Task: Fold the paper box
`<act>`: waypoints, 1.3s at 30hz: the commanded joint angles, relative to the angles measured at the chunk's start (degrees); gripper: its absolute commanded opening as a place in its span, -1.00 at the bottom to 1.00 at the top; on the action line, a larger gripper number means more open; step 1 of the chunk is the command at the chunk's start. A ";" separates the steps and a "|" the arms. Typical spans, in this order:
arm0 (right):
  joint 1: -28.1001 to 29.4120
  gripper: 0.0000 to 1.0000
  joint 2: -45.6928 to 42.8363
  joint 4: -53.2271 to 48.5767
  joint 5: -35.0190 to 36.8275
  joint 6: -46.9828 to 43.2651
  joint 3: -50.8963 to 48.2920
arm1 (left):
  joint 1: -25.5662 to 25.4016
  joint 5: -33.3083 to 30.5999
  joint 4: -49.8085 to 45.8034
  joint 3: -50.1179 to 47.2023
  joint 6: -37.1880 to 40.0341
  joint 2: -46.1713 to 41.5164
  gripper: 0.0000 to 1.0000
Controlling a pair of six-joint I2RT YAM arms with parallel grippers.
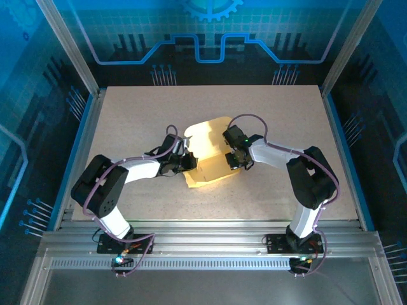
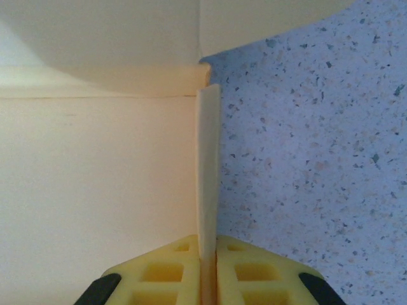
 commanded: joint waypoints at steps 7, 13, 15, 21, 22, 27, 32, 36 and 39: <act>0.77 -0.77 -3.76 6.31 -2.66 15.76 -7.02 | -0.32 -1.43 6.34 -3.49 -21.35 2.05 -1.00; 4.25 -0.79 -4.12 8.02 -0.71 18.81 -8.83 | -0.72 -1.22 11.63 -4.49 -27.53 2.75 -1.00; 5.07 -0.79 -3.41 8.38 -1.05 18.33 -8.82 | -0.72 -1.46 11.72 -3.86 -27.42 3.00 -1.00; 6.69 -0.79 -2.11 7.93 -1.14 14.93 -8.09 | -0.53 -1.92 10.23 -1.39 -24.60 3.94 -1.00; 6.85 -0.79 -2.06 7.78 -1.22 14.49 -7.93 | -0.47 -2.12 10.68 -1.38 -24.52 4.18 -1.00; 7.47 -0.83 -2.07 9.03 -3.25 12.66 -9.11 | -0.18 -4.95 13.21 -1.99 -26.80 4.77 -1.00; 9.48 -0.87 -1.43 9.44 -3.43 9.59 -10.04 | 0.18 -5.14 16.48 -1.62 -29.62 4.80 -1.00; 10.10 -0.88 -1.80 9.36 -2.46 8.00 -11.13 | 1.49 -1.15 21.11 -2.16 -33.53 5.74 -1.00; 10.68 -0.89 -2.39 10.38 -2.19 6.12 -12.16 | 1.87 -1.52 21.02 -2.08 -34.34 6.29 -1.00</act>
